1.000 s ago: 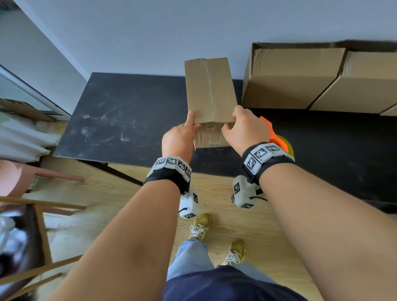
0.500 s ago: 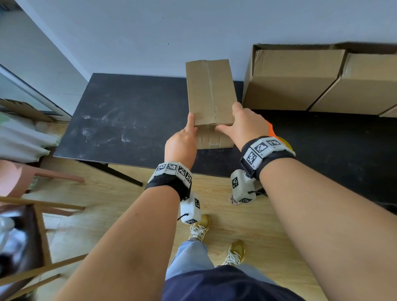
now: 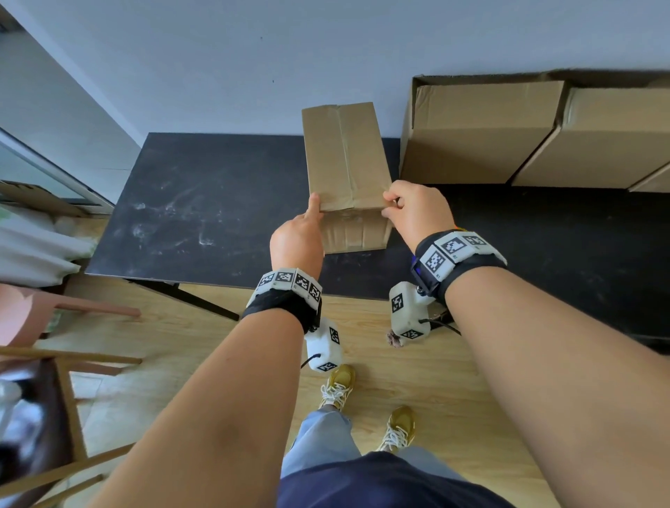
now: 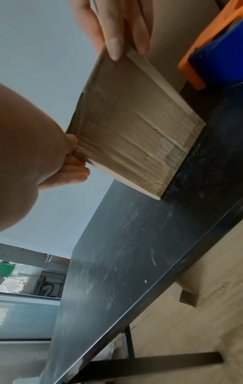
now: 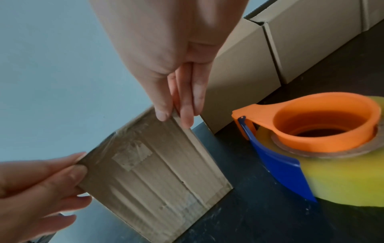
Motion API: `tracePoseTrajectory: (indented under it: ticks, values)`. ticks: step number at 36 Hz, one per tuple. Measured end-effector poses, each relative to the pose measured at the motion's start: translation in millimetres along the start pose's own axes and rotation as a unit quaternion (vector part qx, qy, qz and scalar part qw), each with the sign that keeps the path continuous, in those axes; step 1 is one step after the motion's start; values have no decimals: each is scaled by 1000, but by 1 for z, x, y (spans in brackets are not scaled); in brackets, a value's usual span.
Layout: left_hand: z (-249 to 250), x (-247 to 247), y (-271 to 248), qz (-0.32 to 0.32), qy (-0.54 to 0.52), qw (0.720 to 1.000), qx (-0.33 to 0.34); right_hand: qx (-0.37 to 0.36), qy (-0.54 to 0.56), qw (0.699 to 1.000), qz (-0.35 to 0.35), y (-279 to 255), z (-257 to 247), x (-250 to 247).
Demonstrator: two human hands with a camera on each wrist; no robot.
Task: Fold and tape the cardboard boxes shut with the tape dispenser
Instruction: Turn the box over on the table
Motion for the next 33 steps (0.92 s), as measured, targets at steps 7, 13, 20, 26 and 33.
tracePoseTrajectory:
  ticks: [7, 13, 20, 26, 33]
  values:
    - [1, 2, -9, 2, -29, 1000, 0, 7, -14, 1000, -1, -6, -1, 0]
    - [1, -7, -9, 42, -178, 983, -31, 18, -1, 1000, -4, -6, -9, -8]
    - [15, -20, 11, 149, -202, 968, -23, 43, 58, 992, -100, -5, -22, -15]
    - [49, -22, 22, 27, -103, 993, 51, 85, 90, 992, -10, 0, -12, -20]
    - [47, -23, 16, 31, -78, 996, 34, 118, 82, 989, 27, 5, -2, -31]
Point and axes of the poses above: each hand's wrist, its own y-axis towards the middle knuckle, its own x-axis out of the palm, z = x × y, the point moved 2 cm from there along y, towards the middle knuckle, and after that the axes turned 10 degrees about -x, right-handed, at the moved point
